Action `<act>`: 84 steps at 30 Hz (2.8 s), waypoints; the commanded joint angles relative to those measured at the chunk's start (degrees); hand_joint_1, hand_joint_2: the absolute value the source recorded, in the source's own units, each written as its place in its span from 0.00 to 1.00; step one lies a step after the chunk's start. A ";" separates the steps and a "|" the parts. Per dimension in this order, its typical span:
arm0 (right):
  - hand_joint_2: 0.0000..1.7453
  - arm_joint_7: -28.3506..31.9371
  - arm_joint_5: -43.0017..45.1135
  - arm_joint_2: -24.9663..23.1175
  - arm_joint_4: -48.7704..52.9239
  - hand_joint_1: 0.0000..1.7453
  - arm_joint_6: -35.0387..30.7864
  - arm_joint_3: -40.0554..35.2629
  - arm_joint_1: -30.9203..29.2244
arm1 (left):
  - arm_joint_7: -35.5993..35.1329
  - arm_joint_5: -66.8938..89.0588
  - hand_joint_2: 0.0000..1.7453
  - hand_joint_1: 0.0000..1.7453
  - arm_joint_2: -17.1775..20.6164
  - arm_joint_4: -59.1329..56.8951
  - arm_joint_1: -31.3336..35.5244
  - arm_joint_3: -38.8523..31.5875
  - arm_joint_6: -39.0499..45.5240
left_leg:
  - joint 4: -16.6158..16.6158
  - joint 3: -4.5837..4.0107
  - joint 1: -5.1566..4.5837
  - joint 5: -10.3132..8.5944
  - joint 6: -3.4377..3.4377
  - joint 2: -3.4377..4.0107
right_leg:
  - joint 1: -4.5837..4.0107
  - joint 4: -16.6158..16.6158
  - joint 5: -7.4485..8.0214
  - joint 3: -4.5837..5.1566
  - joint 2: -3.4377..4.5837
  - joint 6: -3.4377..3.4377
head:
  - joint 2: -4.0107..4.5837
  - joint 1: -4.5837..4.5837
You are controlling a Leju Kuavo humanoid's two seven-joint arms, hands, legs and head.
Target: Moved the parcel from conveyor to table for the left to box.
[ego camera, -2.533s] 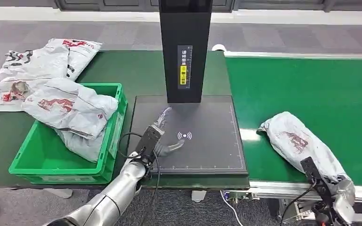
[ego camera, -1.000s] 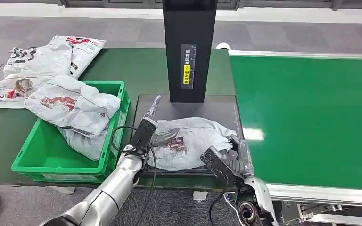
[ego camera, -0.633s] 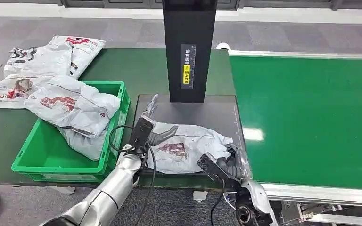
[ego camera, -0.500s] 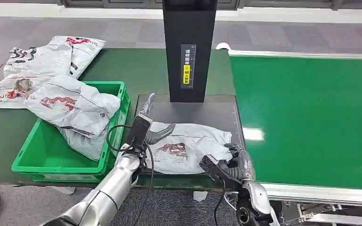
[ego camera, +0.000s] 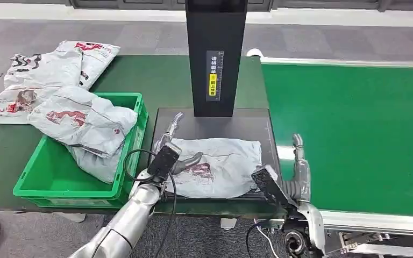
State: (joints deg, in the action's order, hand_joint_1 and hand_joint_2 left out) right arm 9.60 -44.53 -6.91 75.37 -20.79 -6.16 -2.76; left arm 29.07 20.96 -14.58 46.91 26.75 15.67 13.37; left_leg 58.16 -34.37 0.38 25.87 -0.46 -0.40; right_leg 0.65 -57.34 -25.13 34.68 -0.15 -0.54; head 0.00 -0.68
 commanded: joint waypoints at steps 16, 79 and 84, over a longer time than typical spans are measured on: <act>1.00 6.18 19.34 -3.07 -0.65 0.00 8.45 12.56 -2.72 | -13.37 26.33 1.00 0.00 1.66 -21.28 7.10 16.56 -4.11 | -0.11 0.18 -0.01 -0.03 0.00 -0.08 | 0.00 0.11 0.00 -0.20 -0.09 0.02 | -0.02 0.00; 1.00 4.35 18.61 -4.28 8.26 0.00 9.08 18.83 1.12 | -39.46 66.54 1.00 1.00 14.56 9.53 4.32 -24.81 26.63 | -0.12 0.28 0.01 0.02 -0.06 0.29 | -0.01 -0.04 -0.04 -0.11 0.28 0.13 | 0.00 0.00; 1.00 5.20 19.54 -3.89 9.78 0.00 9.53 18.80 4.58 | -39.69 68.05 1.00 1.00 15.45 7.57 2.48 -25.18 26.63 | -0.28 0.51 0.02 0.06 -0.04 0.21 | -0.03 0.16 -0.08 -0.40 0.19 0.12 | 0.00 0.00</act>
State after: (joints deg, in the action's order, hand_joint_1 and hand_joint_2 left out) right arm 14.34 -26.03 -11.39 82.66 -11.76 8.59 -1.25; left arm -10.43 87.62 -1.18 61.85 29.71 -3.13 39.56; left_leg 58.14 -34.22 0.40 25.88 -0.53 -0.28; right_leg 0.63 -57.42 -25.19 34.62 -0.01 -0.43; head 0.00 -0.68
